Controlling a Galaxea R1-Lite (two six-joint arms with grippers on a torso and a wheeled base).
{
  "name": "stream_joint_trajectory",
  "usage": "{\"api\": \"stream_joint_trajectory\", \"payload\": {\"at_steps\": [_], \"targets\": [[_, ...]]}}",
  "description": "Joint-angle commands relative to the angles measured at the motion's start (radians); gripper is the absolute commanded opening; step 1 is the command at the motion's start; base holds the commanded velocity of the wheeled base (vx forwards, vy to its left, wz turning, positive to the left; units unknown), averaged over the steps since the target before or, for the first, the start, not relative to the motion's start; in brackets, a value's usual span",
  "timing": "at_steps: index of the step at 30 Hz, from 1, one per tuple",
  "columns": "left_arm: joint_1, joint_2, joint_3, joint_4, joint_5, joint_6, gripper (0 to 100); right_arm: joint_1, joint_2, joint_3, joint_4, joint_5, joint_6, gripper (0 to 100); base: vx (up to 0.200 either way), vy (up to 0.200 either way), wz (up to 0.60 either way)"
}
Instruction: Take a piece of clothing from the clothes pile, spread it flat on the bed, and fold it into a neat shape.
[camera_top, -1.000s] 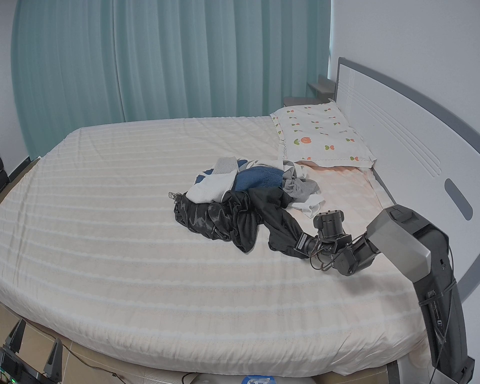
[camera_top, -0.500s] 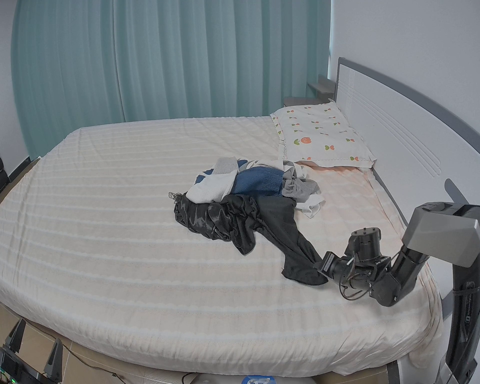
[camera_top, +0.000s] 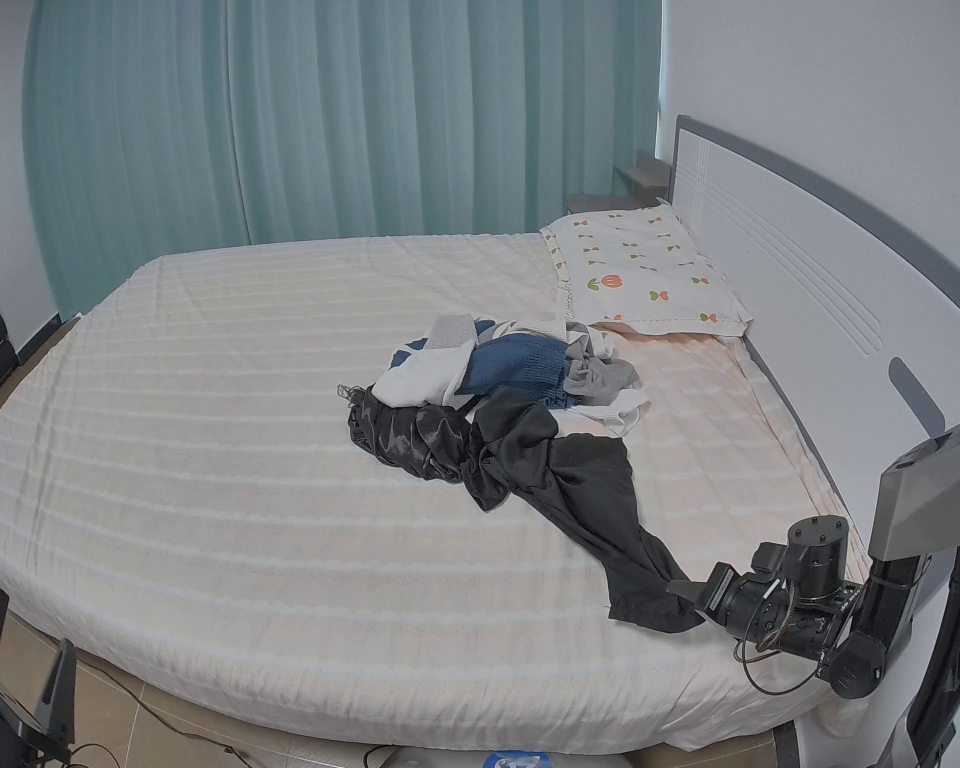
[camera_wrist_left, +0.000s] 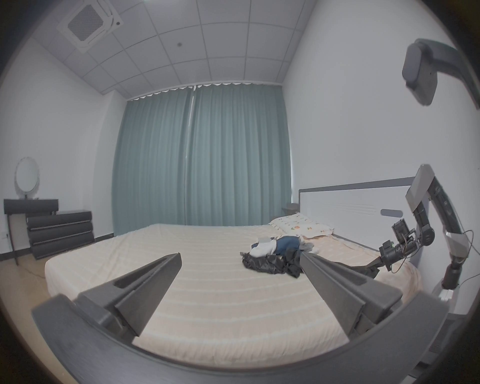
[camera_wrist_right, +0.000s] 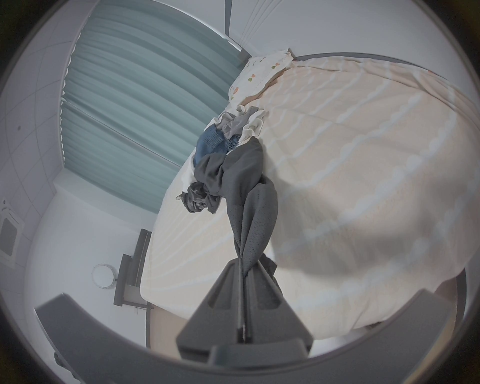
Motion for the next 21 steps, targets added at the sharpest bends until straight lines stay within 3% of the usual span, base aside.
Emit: {"api": "stream_joint_trajectory", "payload": {"at_steps": [1, 6, 9, 13, 15, 18, 21], "targets": [[-0.007, 0.282, -0.115, -0.026, -0.051, 0.033, 100, 0.053, -0.017, 0.064, -0.082, -0.001, 0.047, 0, 0.0, 0.0, 0.0], [-0.035, 0.467, -0.138, -0.065, -0.095, 0.021, 100, 0.071, -0.085, -0.008, -0.08, -0.001, 0.043, 0, 0.0, 0.0, 0.0], [-0.17, 0.691, -0.143, -0.095, -0.114, 0.003, 100, 0.116, -0.178, -0.062, -0.079, 0.006, 0.021, 0, 0.0, 0.0, 0.0], [-0.24, 0.888, -0.14, -0.237, -0.111, -0.048, 100, 0.139, -0.227, -0.134, -0.074, 0.011, -0.036, 0, 0.0, 0.0, 0.0], [-0.285, 1.081, -0.14, -0.389, -0.108, -0.082, 100, 0.14, -0.257, -0.239, 0.005, 0.011, -0.134, 0, 0.0, 0.0, 0.0], [-0.299, 1.19, -0.14, -0.483, -0.098, -0.097, 100, 0.14, -0.287, -0.323, 0.087, 0.012, -0.169, 0, 0.0, 0.0, 0.0], [-0.392, 1.402, -0.157, -0.625, -0.068, -0.18, 100, 0.189, -0.35, -0.478, 0.292, 0.012, -0.178, 0, 0.0, 0.0, 0.0]]}}
